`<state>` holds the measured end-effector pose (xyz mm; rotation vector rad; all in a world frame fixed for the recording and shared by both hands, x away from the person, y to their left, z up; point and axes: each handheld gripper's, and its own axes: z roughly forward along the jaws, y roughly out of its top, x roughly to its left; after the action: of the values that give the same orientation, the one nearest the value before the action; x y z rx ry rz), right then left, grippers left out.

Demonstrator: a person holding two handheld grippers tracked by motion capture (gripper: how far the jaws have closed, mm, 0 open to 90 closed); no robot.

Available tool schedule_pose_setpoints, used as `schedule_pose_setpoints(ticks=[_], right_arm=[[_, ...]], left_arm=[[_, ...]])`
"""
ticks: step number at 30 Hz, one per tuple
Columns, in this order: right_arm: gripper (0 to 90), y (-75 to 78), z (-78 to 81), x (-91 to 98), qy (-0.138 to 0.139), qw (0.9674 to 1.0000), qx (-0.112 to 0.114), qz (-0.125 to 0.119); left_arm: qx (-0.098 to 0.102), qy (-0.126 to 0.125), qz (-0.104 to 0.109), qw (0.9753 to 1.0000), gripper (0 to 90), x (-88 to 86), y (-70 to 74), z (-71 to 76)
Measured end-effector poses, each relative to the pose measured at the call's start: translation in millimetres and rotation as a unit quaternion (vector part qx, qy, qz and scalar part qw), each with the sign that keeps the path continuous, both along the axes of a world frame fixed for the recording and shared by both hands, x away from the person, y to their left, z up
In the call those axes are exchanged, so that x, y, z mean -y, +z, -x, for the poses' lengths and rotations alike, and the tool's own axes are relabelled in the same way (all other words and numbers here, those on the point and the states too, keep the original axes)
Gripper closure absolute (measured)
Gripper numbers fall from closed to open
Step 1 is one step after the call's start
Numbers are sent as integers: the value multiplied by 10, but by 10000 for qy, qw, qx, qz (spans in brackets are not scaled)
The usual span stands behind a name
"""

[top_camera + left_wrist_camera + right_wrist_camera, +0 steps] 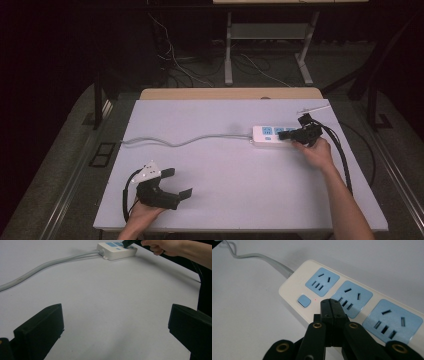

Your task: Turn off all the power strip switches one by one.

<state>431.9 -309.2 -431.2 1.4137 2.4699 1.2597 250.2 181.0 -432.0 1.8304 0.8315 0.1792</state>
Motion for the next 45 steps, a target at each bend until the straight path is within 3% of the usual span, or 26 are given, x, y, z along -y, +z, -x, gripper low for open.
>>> schedule_pose_setpoints(ticks=[13,19,33,36,41,45], right_arm=[[900,-55,41,26,-99,9997,129,-177],[900,-78,27,63,-120,9992,25,-392],[900,-35,16,25,-115,9997,-3,-199],[900,-18,9,50,-131,9992,-65,-379],[900,32,5,37,-69,9999,-88,-110],[900,142,20,21,-18,9999,67,-94]], left_arm=[[14,-36,-11,10000,0,3,2,5],[-2,-30,-14,10000,0,3,-3,0],[-5,-27,-16,10000,0,-6,-4,-9],[1,-24,-14,10000,0,-7,-3,-8],[1,-30,-14,10000,0,-6,-3,-9],[-7,-38,-29,10000,0,-4,-5,-10]])
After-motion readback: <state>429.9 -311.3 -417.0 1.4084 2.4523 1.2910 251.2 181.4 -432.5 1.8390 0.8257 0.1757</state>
